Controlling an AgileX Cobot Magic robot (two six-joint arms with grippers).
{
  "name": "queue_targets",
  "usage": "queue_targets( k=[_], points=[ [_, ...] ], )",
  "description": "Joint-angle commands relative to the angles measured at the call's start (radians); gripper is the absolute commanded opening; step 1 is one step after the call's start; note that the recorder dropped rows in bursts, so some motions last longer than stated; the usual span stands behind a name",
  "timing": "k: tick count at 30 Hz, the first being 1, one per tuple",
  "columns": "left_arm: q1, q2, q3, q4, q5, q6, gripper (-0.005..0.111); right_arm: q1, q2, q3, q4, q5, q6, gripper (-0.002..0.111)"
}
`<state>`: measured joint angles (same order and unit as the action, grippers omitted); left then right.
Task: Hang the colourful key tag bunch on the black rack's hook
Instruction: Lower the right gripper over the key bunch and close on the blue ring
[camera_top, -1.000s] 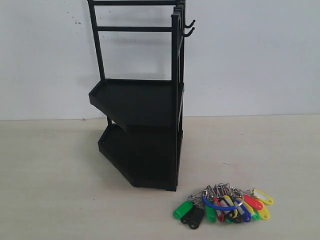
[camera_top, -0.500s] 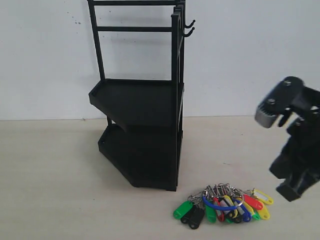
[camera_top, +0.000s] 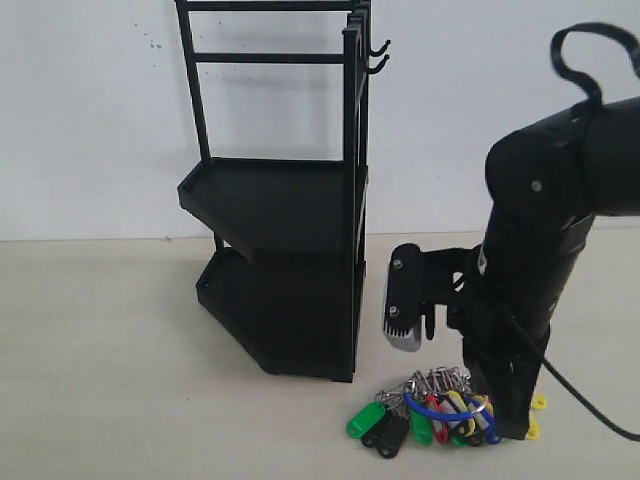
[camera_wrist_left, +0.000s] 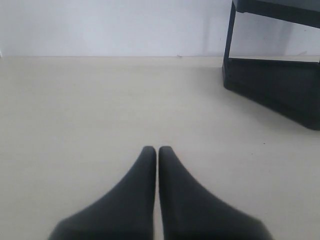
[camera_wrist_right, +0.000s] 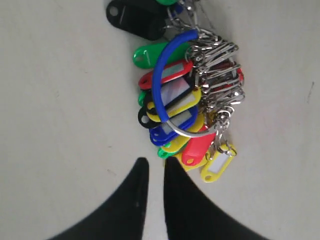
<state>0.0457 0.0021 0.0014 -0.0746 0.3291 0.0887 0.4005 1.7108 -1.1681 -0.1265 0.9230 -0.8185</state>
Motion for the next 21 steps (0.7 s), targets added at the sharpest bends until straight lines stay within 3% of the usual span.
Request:
queue_targets(
  k=[1, 3, 21],
  points=[
    [0.004, -0.002, -0.001, -0.007, -0.016, -0.01, 0.004, 0.018, 0.047, -0.01, -0.029, -0.004, -0.001, 0.042],
    [0.004, -0.002, -0.001, -0.007, -0.016, -0.01, 0.004, 0.018, 0.066, -0.01, -0.038, -0.026, -0.001, 0.05],
    [0.004, -0.002, -0.001, -0.007, -0.016, -0.01, 0.004, 0.018, 0.17, -0.01, -0.043, -0.197, -0.003, 0.046]
  ],
)
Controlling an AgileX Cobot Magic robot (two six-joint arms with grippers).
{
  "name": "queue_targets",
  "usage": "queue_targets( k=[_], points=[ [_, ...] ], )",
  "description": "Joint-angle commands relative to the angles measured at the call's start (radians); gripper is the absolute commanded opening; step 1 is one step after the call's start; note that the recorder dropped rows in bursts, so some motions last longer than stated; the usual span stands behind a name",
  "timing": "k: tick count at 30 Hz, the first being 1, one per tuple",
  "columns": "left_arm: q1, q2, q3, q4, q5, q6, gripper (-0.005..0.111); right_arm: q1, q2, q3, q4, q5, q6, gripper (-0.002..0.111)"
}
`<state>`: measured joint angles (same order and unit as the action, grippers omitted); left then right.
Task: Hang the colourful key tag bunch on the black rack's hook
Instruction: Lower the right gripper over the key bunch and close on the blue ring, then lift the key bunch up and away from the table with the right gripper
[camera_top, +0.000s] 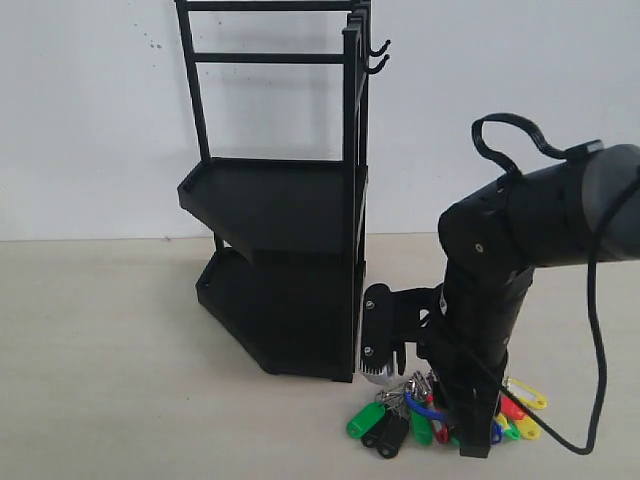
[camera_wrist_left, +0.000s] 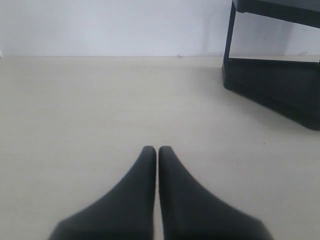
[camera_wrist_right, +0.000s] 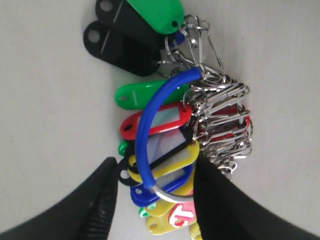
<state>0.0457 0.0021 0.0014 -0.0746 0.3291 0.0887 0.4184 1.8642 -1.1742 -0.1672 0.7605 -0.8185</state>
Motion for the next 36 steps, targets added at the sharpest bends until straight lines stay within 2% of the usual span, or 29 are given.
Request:
queue_targets(
  k=[1, 11, 12, 14, 15, 23, 36],
  points=[
    [0.004, -0.002, -0.001, -0.007, -0.016, -0.01, 0.004, 0.0, 0.021, -0.004, -0.003, -0.041, -0.003, 0.046],
    [0.004, -0.002, -0.001, -0.007, -0.016, -0.01, 0.004, 0.0, 0.093, -0.004, -0.026, -0.095, -0.001, 0.044],
    [0.004, -0.002, -0.001, -0.007, -0.016, -0.01, 0.004, 0.0, 0.093, -0.004, -0.026, -0.104, 0.005, 0.037],
    [0.004, -0.002, -0.001, -0.007, -0.016, -0.01, 0.004, 0.0, 0.093, -0.004, -0.026, -0.098, 0.006, 0.016],
    [0.004, -0.002, -0.001, -0.007, -0.016, -0.01, 0.004, 0.0, 0.093, -0.004, -0.026, -0.091, 0.018, 0.0],
    [0.004, -0.002, -0.001, -0.007, -0.016, -0.01, 0.004, 0.0, 0.058, -0.004, -0.014, 0.006, 0.191, 0.0],
    [0.004, -0.002, -0.001, -0.007, -0.016, -0.01, 0.004, -0.002, -0.2, -0.004, 0.029, 0.096, 0.507, 0.0]
  ],
)
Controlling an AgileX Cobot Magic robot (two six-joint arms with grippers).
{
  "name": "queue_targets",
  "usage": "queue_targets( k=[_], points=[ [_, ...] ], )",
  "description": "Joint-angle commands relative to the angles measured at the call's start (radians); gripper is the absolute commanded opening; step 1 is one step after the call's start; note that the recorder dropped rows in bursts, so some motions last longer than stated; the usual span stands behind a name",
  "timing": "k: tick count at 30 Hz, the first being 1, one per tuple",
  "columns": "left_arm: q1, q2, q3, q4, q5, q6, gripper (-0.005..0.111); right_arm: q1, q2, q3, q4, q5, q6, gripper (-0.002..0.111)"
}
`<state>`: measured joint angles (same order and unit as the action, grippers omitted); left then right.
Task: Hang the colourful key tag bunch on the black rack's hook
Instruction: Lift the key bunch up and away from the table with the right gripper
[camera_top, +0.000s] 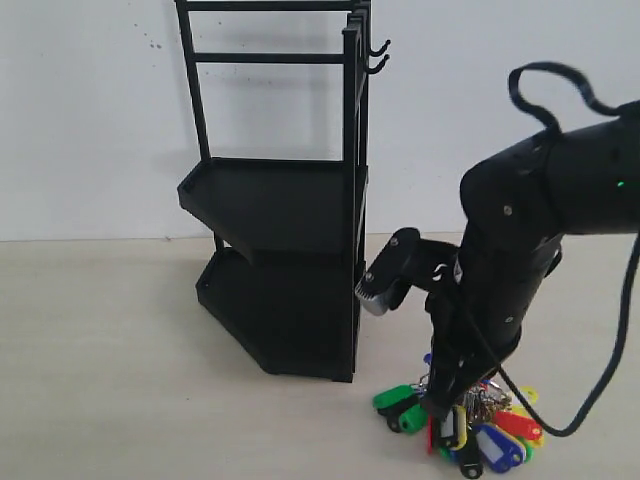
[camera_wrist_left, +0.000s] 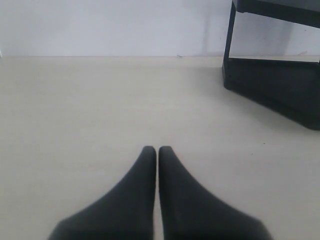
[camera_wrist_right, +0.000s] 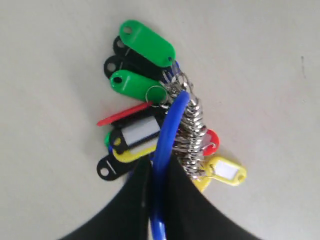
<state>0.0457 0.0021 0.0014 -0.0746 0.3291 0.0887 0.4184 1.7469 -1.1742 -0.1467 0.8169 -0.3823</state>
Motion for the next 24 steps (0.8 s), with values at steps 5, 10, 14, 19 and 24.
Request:
queue_targets(
  k=[5, 10, 14, 19, 24],
  points=[
    [0.004, -0.002, -0.001, -0.007, -0.016, -0.01, 0.004, -0.002, -0.192, -0.004, 0.008, 0.034, 0.156, 0.0],
    [0.004, -0.002, -0.001, -0.007, -0.016, -0.01, 0.004, -0.031, -0.306, -0.004, 0.01, 0.027, 0.235, 0.0],
    [0.004, -0.002, -0.001, -0.007, -0.016, -0.01, 0.004, -0.109, -0.421, -0.004, 0.01, -0.006, 0.298, 0.0],
    [0.004, -0.002, -0.001, -0.007, -0.016, -0.01, 0.004, -0.224, -0.563, -0.004, 0.01, -0.093, 0.344, 0.0],
    [0.004, -0.002, -0.001, -0.007, -0.016, -0.01, 0.004, -0.28, -0.669, 0.0, 0.033, -0.154, 0.496, 0.0]
  ],
)
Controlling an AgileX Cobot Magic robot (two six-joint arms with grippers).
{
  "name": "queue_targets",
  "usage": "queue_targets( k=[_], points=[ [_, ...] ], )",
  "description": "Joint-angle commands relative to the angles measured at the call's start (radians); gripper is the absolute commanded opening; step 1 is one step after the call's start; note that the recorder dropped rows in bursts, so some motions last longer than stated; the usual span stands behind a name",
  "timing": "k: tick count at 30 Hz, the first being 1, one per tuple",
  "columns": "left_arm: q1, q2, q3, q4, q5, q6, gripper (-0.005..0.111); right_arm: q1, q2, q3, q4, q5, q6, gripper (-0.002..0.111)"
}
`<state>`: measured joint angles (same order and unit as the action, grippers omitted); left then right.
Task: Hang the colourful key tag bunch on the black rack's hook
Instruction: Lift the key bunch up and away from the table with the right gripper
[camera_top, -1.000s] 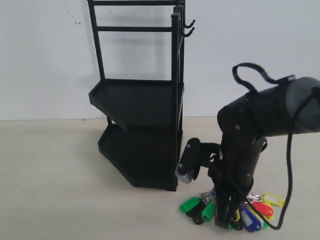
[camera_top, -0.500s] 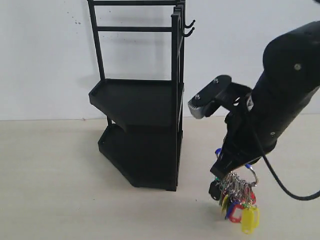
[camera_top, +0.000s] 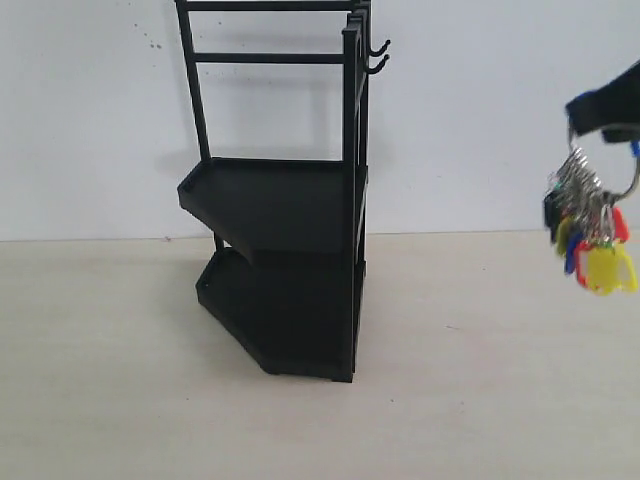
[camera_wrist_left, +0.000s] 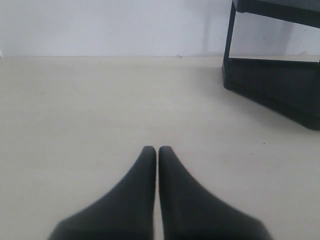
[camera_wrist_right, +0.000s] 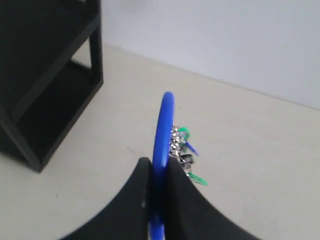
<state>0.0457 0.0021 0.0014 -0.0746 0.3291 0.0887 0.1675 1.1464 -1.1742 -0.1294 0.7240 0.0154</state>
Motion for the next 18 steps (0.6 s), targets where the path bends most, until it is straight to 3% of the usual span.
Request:
queue_targets(
  k=[1, 7, 12, 14, 16, 18],
  points=[
    [0.004, -0.002, -0.001, -0.007, -0.016, -0.01, 0.004, -0.029, -0.069, 0.0, 0.017, -0.063, 0.081, 0.0],
    [0.004, -0.002, -0.001, -0.007, -0.016, -0.01, 0.004, -0.029, -0.053, -0.035, 0.03, -0.022, -0.026, 0.0],
    [0.004, -0.002, -0.001, -0.007, -0.016, -0.01, 0.004, -0.028, -0.133, -0.059, 0.192, -0.168, -0.032, 0.0],
    [0.004, -0.002, -0.001, -0.007, -0.016, -0.01, 0.004, -0.028, -0.128, -0.059, 0.24, -0.136, -0.158, 0.0],
    [0.004, -0.002, -0.001, -0.007, -0.016, -0.01, 0.004, -0.032, -0.118, -0.059, 0.166, -0.058, -0.284, 0.0],
    [0.004, -0.002, -0.001, -0.007, -0.016, -0.01, 0.004, -0.064, -0.116, -0.059, -0.04, -0.027, -0.034, 0.0]
  ],
)
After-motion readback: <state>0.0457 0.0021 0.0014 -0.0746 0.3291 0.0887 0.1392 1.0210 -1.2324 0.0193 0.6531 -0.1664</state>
